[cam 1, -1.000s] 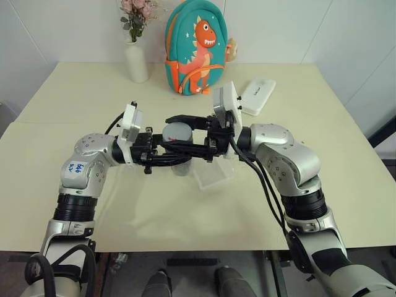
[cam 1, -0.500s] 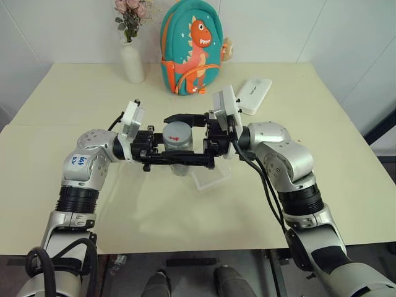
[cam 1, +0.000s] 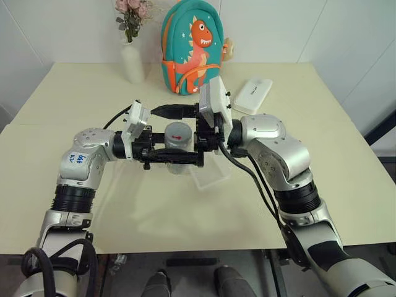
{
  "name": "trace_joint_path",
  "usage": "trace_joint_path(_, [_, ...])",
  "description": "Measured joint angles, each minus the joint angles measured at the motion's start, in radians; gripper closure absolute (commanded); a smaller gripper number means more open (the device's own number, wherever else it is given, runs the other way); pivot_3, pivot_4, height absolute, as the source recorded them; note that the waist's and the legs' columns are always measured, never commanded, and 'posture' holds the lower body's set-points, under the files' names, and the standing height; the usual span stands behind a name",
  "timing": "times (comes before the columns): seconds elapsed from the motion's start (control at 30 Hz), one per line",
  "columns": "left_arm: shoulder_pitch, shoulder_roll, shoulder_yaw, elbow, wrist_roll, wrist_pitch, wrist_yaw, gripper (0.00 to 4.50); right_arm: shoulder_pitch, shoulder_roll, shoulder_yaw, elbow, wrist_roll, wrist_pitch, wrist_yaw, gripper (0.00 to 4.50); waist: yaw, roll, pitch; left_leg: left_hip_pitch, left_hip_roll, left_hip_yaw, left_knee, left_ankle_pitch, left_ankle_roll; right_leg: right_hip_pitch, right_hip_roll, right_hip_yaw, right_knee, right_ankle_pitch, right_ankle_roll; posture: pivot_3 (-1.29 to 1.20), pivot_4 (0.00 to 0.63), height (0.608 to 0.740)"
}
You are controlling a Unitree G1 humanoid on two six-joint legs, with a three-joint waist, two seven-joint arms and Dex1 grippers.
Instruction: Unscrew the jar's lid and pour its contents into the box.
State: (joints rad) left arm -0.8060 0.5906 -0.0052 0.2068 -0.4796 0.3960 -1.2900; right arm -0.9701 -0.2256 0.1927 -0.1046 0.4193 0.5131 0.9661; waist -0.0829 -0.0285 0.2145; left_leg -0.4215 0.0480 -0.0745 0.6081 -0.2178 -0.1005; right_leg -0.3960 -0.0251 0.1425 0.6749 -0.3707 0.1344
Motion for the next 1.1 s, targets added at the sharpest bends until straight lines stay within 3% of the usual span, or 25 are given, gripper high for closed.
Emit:
trace_joint_path(0.47, [0.057,-0.041,0.038,-0.078,0.007,-0.048,0.13,2.5,0.002,0.018,0.008,0.043,-0.048,0.034,-0.137,0.04,-0.002,0.0,0.0,0.0,0.0,0.0,0.0,0.0,0.0,0.0,0.0,0.0,0.0,0.0,0.0,0.0,0.15,0.74])
trace_joint_path(1.1, [0.145,-0.026,0.088,-0.13,-0.067,-0.002,0.152,2.5,-0.026,0.025,0.002,0.148,-0.038,0.006,-0.095,0.04,-0.002,0.0,0.0,0.0,0.0,0.0,0.0,0.0,0.0,0.0,0.0,0.0,0.0,0.0,0.0,0.0,0.15,0.74])
